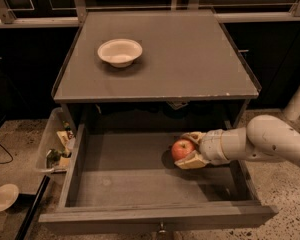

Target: Place apple into middle drawer

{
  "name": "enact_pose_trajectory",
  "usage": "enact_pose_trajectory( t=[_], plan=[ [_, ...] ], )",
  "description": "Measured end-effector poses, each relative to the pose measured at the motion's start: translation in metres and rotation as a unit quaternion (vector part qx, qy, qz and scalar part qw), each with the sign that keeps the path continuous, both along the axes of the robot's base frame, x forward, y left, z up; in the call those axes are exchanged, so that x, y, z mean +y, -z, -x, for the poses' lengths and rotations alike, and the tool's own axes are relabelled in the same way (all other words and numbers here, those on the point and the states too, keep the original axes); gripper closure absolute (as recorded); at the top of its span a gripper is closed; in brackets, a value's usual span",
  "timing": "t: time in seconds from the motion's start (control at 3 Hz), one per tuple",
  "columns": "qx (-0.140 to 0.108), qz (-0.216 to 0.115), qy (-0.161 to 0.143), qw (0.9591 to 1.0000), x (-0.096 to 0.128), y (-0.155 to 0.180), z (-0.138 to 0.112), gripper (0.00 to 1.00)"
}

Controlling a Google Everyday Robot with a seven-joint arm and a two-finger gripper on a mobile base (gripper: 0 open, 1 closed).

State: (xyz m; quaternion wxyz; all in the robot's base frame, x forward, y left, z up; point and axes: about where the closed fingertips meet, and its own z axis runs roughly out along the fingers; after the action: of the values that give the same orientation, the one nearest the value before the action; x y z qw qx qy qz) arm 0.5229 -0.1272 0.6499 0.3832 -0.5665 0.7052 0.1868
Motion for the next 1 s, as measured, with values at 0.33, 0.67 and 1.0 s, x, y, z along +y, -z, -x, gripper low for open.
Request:
enact_pose_trajectory(
  t=[0.33,0.67,1.0],
  plan=[
    [0.003,-0.013,0.009,0.9999,0.001,0.0238,-0.0022,1.0],
    [0.004,-0.013,0.009,0.9999,0.0013,0.025,-0.0023,0.81],
    [0.004,-0.013,0.009,0.9999,0.0013,0.025,-0.0023,0.58]
  ],
)
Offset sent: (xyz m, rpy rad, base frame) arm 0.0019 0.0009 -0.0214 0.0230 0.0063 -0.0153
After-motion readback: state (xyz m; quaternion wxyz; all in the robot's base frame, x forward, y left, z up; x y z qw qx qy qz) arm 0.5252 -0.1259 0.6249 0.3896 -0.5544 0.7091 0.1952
